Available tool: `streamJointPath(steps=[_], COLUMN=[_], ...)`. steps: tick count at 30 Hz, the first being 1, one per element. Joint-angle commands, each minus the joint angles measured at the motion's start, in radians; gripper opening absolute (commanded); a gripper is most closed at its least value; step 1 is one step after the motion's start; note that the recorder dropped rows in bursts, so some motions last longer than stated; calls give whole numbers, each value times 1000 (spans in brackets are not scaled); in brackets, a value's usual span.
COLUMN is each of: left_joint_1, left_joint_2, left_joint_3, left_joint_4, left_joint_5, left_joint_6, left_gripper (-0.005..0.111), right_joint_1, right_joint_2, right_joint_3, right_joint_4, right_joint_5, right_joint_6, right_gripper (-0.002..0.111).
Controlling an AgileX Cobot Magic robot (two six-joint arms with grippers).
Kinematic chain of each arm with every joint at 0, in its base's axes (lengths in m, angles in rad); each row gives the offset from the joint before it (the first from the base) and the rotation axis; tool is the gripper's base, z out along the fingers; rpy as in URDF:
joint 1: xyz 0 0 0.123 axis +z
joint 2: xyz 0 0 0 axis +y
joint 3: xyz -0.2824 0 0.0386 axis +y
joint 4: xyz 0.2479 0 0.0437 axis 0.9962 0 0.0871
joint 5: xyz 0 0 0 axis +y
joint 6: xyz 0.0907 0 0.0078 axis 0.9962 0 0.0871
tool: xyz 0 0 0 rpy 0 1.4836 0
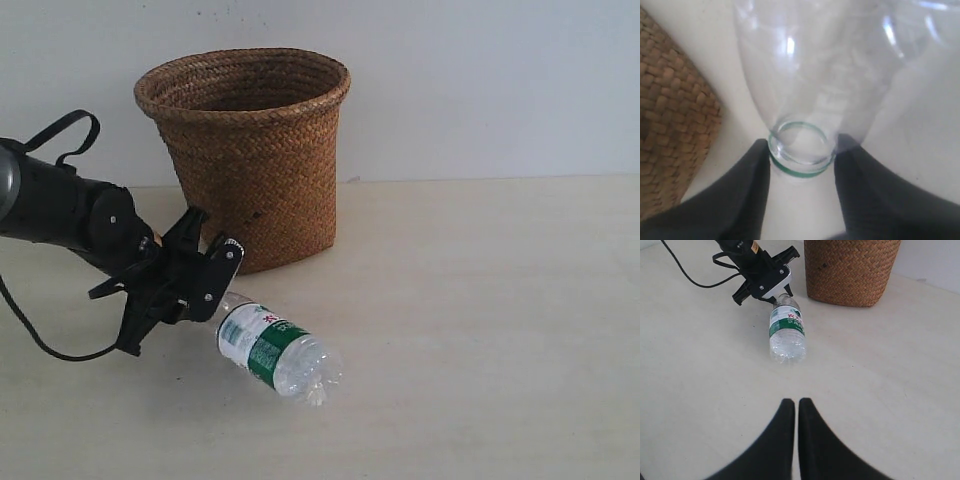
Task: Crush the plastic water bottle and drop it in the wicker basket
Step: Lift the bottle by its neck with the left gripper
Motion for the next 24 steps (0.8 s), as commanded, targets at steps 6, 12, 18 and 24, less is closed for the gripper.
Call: streamJointPath(steps=[6,12,18,24], left_joint_1=[-6,-14,-89,-96], left_joint_2=[-144,-223,-283,-290], left_joint_3=[-7,-7,82,206], left_joint_4=[-4,-19,-22,-17], left_joint_5=[341,645,681,699], left_joint_6=[-582,-843,-909,-943], left_gripper=[4,4,4,4], right_joint_1=[1,1,1,1], right_joint_2=[-3,-3,-3,-3], right_joint_3=[5,5,5,5], right_joint_4=[2,2,2,2], right_joint_5=[-13,-13,-13,-13], right_joint_6=[-3,-3,-3,-3], right_gripper=[0,0,0,0])
